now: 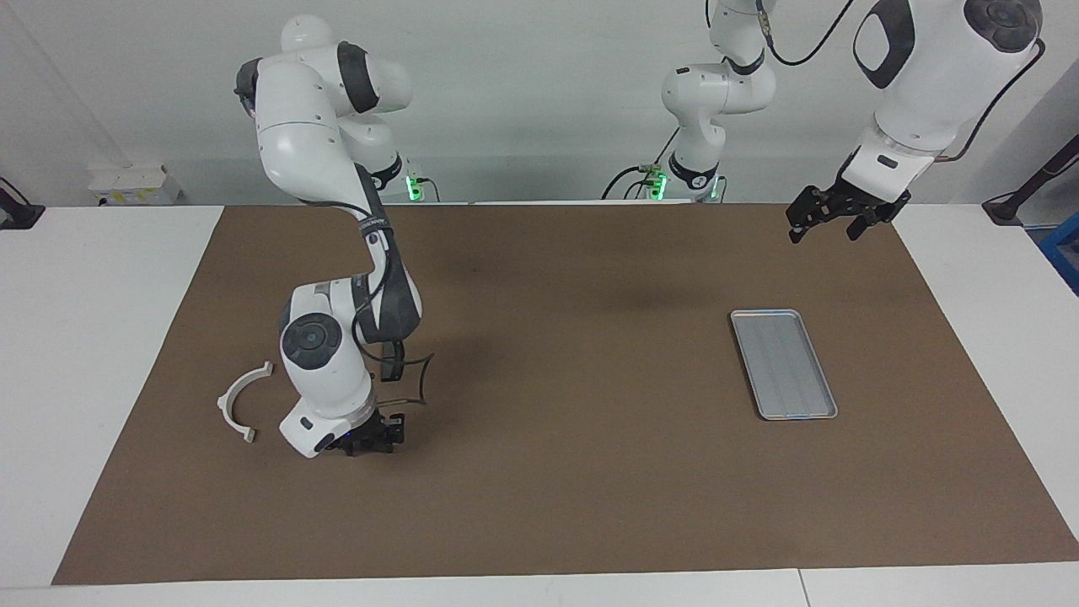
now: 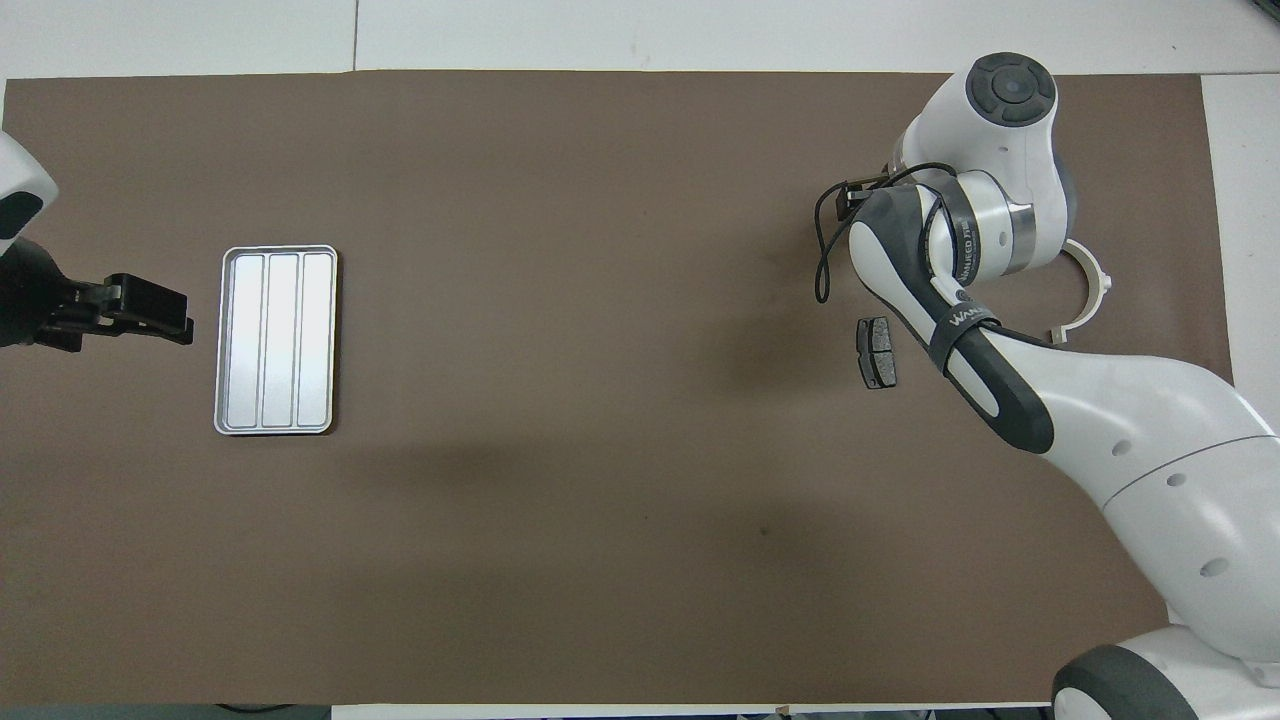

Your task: Place bearing gear from tray to pile

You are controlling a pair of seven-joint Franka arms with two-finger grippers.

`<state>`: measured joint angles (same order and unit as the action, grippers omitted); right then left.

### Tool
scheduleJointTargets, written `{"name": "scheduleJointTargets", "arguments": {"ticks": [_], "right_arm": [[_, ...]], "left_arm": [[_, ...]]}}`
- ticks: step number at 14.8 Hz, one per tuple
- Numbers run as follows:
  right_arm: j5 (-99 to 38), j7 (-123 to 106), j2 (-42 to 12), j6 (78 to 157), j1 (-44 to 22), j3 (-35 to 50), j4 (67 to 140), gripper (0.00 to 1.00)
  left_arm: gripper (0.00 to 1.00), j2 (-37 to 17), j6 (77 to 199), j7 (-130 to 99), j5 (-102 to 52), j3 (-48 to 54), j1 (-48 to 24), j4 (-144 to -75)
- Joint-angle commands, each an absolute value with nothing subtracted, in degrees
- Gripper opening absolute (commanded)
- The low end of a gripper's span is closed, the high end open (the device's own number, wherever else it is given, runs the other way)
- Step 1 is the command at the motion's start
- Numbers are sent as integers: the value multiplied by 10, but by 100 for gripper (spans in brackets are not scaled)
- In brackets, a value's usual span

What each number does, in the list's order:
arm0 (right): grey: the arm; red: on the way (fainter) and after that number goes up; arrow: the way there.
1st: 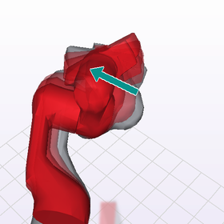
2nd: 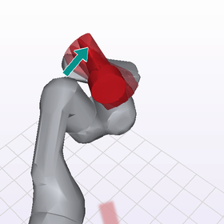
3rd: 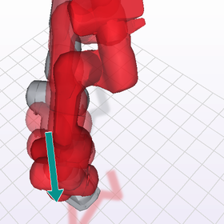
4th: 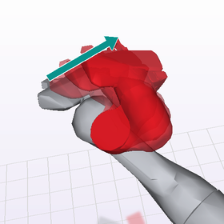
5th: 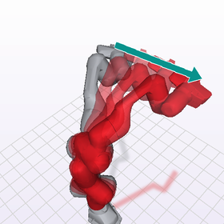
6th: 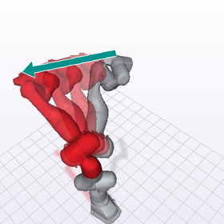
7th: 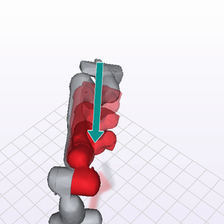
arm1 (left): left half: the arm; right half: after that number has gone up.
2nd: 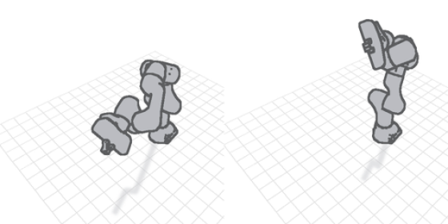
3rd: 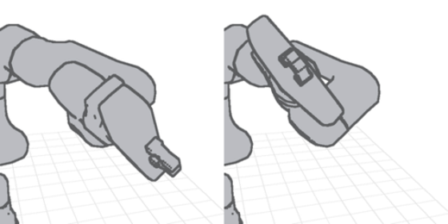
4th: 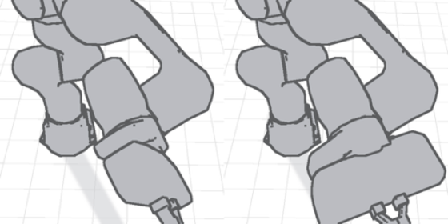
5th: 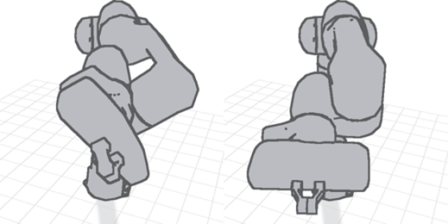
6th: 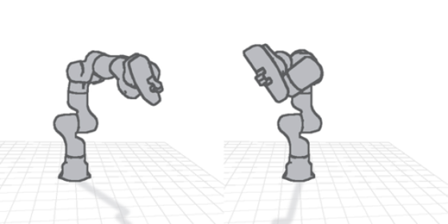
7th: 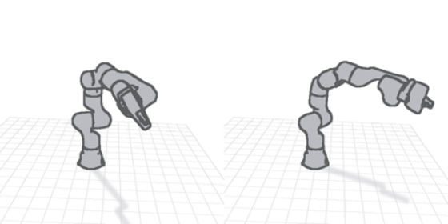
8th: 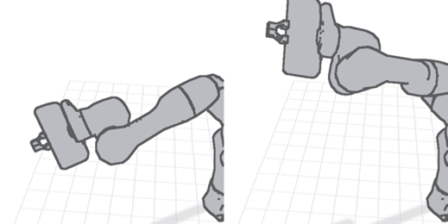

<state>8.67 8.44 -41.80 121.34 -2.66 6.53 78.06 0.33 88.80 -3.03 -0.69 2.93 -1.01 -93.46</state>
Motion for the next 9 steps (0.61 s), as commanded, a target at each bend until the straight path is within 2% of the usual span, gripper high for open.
{"name": "scheduleJointTargets", "arguments": {"ticks": [1,9], "right_arm": [[99,98,-394,1195,-16,74,794,100],[98,95,-361,1156,-3,74,795,100]], "left_arm": [[100,-8,868,-25,-2,24,-17,-914],[100,-8,873,-25,-1,25,-17,-915]]}}
